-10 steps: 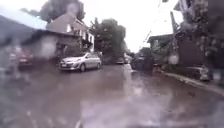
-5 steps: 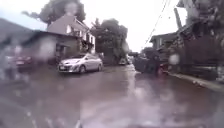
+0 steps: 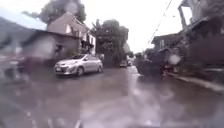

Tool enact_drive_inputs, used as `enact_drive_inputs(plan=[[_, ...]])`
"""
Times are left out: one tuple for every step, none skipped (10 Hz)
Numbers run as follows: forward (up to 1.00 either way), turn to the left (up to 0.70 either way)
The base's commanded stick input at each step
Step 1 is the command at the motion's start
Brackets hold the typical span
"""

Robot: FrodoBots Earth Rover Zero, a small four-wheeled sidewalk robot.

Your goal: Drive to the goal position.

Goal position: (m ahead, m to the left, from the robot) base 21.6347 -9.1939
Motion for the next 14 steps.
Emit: enact_drive_inputs(plan=[[1.0,0.0],[1.0,0.0],[1.0,0.0],[1.0,0.0],[1.0,0.0],[1.0,0.0],[1.0,0.0],[1.0,0.0],[1.0,0.0],[1.0,0.0],[1.0,0.0],[1.0,0.0],[1.0,0.0],[1.0,0.0]])
